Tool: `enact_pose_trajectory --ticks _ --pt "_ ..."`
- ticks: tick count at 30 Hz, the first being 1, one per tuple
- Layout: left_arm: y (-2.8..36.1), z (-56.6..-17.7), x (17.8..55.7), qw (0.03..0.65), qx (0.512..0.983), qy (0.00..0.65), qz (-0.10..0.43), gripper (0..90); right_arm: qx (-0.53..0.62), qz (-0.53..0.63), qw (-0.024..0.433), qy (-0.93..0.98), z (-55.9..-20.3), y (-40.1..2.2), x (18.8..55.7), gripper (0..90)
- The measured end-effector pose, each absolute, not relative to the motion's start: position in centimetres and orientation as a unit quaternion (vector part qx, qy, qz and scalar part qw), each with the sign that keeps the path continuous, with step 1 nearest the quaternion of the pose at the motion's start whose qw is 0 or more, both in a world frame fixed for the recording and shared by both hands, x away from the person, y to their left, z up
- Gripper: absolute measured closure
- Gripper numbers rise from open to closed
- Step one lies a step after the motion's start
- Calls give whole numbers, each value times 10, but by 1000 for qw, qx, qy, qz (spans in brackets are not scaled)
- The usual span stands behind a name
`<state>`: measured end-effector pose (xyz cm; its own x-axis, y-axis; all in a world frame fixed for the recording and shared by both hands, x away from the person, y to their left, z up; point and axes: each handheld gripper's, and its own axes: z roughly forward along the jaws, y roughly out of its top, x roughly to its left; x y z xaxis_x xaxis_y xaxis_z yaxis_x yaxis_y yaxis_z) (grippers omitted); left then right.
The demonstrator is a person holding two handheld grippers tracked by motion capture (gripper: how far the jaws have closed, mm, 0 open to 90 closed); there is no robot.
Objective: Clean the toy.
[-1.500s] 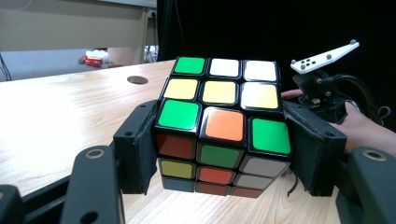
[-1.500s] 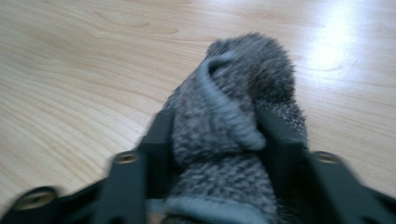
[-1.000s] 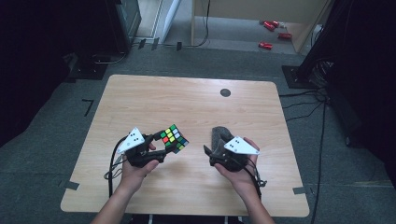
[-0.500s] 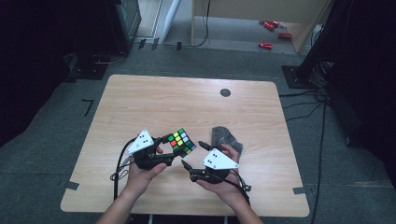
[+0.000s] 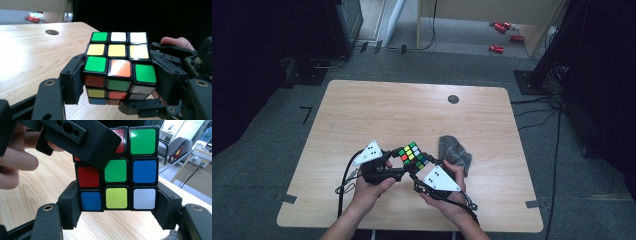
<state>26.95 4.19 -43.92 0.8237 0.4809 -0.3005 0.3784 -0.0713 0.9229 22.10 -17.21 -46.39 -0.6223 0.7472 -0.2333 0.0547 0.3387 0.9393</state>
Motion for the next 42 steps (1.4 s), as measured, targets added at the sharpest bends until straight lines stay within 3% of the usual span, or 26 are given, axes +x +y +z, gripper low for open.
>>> enact_pose_trajectory --ticks 13,26,42 --pt "50 -442 267 605 753 211 146 275 322 518 284 740 -457 -199 236 345" --pt "32 -464 261 524 796 134 273 216 343 548 201 736 -444 -207 240 344" --pt "23 -471 251 491 800 75 338 190 342 537 128 760 -449 -188 237 343"
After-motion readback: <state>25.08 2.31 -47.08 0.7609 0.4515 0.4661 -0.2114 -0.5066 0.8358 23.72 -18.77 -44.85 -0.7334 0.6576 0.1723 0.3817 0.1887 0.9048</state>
